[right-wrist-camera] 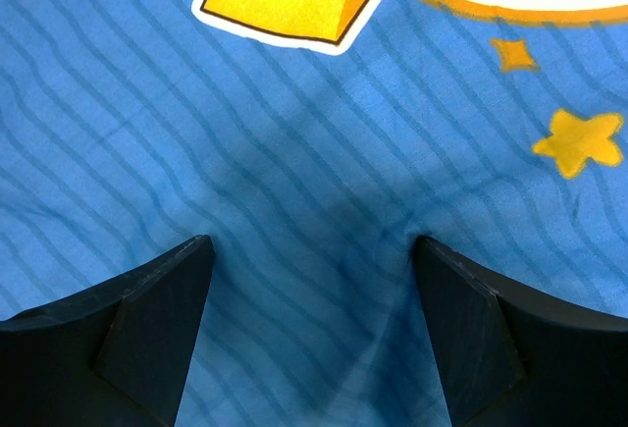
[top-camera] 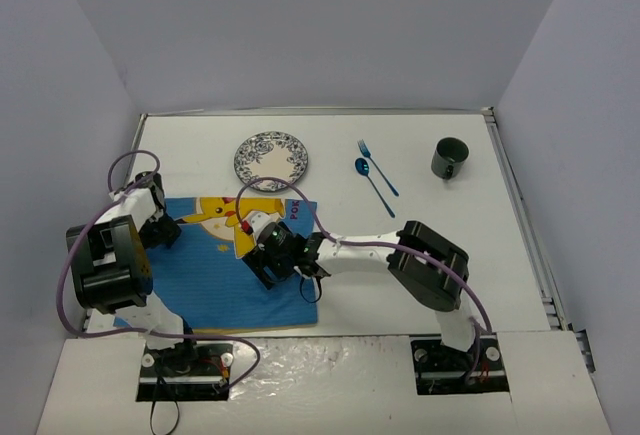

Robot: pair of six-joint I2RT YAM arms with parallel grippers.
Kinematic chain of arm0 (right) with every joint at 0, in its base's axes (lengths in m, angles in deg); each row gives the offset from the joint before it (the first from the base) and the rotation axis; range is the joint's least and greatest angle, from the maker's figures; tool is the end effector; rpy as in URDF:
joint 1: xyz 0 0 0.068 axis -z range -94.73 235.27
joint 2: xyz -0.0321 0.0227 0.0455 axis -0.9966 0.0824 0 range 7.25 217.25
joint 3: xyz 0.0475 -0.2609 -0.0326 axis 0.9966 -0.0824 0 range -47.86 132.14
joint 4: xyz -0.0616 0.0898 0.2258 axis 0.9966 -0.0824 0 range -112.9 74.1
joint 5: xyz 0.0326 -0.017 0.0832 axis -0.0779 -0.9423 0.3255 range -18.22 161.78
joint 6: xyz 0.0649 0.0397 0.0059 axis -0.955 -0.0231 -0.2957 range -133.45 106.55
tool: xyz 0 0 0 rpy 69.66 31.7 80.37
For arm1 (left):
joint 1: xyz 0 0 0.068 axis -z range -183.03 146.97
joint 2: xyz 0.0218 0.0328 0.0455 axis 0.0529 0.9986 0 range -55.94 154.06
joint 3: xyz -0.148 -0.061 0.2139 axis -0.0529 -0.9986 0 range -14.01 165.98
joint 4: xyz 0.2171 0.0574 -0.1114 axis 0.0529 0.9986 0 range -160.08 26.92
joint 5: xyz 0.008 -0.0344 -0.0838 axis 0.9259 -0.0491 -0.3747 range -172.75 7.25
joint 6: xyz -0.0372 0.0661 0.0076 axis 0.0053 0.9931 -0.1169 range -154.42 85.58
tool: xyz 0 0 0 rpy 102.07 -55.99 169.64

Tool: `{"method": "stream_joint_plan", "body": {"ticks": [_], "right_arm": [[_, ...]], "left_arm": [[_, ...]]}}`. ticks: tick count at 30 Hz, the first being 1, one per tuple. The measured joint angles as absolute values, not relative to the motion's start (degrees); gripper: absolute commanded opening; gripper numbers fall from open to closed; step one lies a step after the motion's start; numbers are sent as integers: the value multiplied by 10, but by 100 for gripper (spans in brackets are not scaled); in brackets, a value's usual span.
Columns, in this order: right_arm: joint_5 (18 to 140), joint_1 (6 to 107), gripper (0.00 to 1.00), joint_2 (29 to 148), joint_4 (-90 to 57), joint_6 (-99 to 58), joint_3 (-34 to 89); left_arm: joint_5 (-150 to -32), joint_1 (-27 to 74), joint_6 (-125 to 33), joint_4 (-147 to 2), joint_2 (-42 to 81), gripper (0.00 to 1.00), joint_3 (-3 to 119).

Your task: Set the dinner table for one person

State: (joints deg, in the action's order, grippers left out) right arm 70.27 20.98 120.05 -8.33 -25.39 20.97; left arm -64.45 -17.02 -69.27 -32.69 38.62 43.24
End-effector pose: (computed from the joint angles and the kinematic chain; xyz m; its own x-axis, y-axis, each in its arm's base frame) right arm 0.1930 0.3968 0.1502 -0.4363 -0.4295 -0.7906 -0.8190 0.5535 0.1513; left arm 0.2846 0.0918 0.1465 -0.5910 -0.7063 -0.3898 -0.7892 0.6063 0.0978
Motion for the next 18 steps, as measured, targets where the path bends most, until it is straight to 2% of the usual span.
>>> {"method": "stream_joint_plan", "body": {"ticks": [8,18], "right_arm": [[712,210,79,1228,-86,-263,249],[717,222,80,1217,-60,-294,226]], "left_arm": [[-649,-199,-667,-324,400,75,447],[-648,-200,-645,-320,411,75,459]]}}
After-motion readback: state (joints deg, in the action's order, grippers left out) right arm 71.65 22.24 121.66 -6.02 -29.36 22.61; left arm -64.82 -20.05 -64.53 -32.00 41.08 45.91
